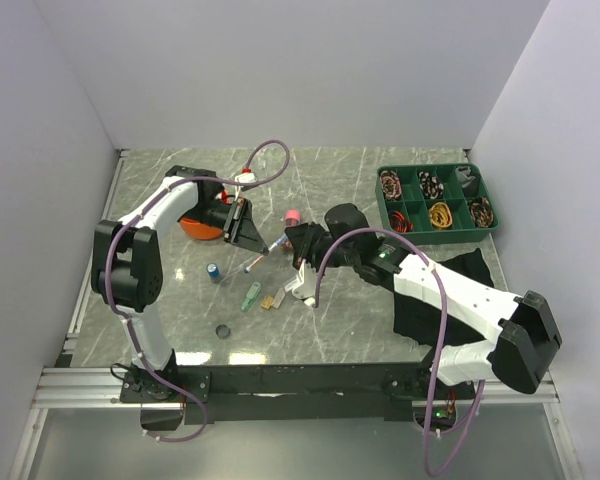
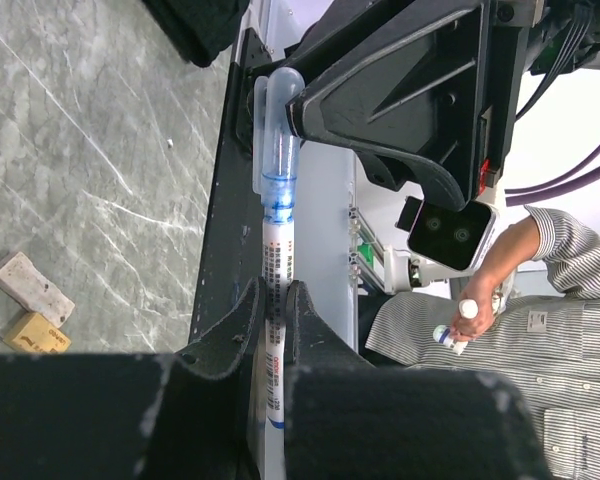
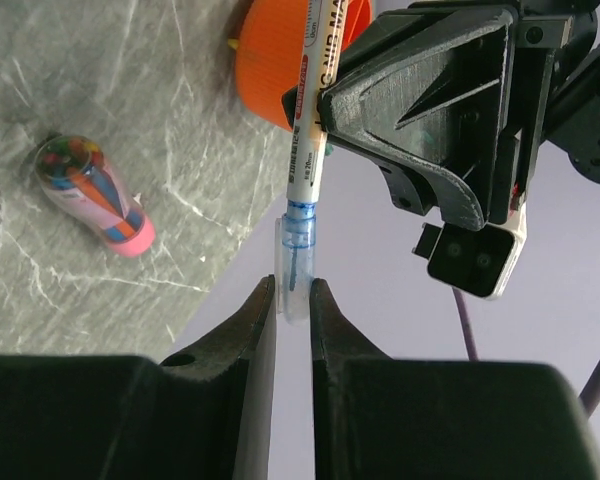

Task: Sort the stationery into containers
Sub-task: Close the pen cap on the pen.

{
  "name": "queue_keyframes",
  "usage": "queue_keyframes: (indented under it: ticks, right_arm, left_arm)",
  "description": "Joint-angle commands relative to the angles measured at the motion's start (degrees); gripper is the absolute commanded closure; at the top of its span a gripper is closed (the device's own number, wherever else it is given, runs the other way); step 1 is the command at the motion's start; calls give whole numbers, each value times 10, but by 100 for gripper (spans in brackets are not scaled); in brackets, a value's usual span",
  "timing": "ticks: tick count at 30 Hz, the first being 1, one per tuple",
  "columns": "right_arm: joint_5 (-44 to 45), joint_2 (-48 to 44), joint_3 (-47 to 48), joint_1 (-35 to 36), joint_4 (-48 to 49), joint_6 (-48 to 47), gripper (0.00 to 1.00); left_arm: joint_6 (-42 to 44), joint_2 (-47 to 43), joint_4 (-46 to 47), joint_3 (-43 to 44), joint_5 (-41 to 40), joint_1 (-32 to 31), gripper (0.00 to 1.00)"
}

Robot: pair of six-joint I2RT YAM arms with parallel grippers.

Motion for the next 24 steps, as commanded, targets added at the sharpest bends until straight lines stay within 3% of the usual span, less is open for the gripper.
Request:
queue_keyframes:
  ticks: [1,8,19,24]
  right_arm:
    - [-35,8,20,7,-33,-19,100]
    - [-49,19,56,15,-39,116,100]
    - [-53,22,55,25,-28,145,100]
    - [-5,10,32,26,21,166,63]
  left_arm:
    - [5,-4,-13,28,31,-3,99]
    - [14,12,-13,43,34,-5,99]
    - [14,16,-12,59,27,-7,99]
    - [18,-11,-13,42,18,-7,99]
